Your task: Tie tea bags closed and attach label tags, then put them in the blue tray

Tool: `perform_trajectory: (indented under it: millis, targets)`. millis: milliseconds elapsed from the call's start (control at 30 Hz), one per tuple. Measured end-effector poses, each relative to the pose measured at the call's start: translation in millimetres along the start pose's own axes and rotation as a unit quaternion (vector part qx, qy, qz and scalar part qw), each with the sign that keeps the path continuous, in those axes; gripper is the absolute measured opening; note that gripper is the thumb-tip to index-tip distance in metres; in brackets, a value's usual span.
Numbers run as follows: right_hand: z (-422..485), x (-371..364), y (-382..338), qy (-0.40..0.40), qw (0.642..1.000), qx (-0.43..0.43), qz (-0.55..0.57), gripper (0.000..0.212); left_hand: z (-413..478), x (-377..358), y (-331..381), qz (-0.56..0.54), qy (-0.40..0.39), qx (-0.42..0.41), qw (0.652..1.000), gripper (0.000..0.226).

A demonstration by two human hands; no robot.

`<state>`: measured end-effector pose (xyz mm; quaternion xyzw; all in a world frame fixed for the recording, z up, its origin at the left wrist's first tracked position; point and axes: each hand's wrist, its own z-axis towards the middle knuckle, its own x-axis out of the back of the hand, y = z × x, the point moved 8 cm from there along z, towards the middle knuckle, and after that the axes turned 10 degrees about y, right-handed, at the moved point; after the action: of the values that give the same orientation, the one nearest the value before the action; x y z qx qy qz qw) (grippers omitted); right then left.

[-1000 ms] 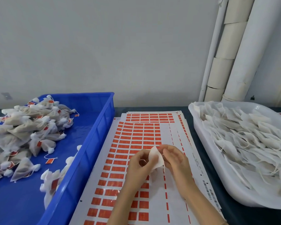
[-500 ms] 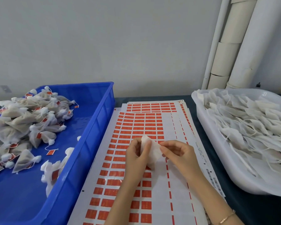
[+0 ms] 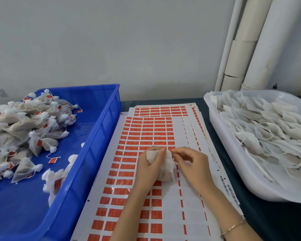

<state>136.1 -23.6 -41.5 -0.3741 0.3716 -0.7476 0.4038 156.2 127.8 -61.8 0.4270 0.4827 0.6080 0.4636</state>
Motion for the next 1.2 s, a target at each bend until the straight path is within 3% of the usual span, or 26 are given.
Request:
perform_trajectory:
  millis: [133, 267, 400, 500, 600, 700, 867, 1200]
  targets:
    - [-2, -3, -1, -0.006, 0.998, 0.034, -0.060, 0.020, -3, -2, -2, 0.010, -0.020, 0.020, 1.000, 0.011]
    - [-4, -5, -8, 0.002, 0.993, 0.082, -0.088, 0.015, -3, -3, -7, 0.007, -0.026, 0.094, 0.995, 0.038]
    - [-4, 1, -18, 0.035, 0.988, 0.127, -0.077, 0.013, -6, -10, -5, -0.076, -0.054, 0.145, 0.985, 0.030]
    - [-3, 5, -19, 0.056, 0.988, 0.123, -0.073, 0.013, -9, -15, 0, -0.069, -0.094, 0.119, 0.986, 0.013]
    - [-3, 7, -17, 0.066, 0.990, 0.105, -0.068, 0.014, -9, -18, 2, -0.065, -0.112, 0.101, 0.986, 0.014]
    - [-2, 10, -16, 0.077, 0.990, 0.103, -0.065, 0.016, -9, -17, -7, -0.090, -0.112, 0.156, 0.977, 0.022]
    - [0, 12, -12, 0.090, 0.988, 0.093, -0.085, 0.013, -9, -21, -1, -0.112, -0.125, 0.128, 0.978, 0.046]
    - [8, 33, -1, 0.165, 0.973, 0.074, -0.142, 0.009, -7, -21, -5, -0.130, -0.125, 0.138, 0.974, 0.048]
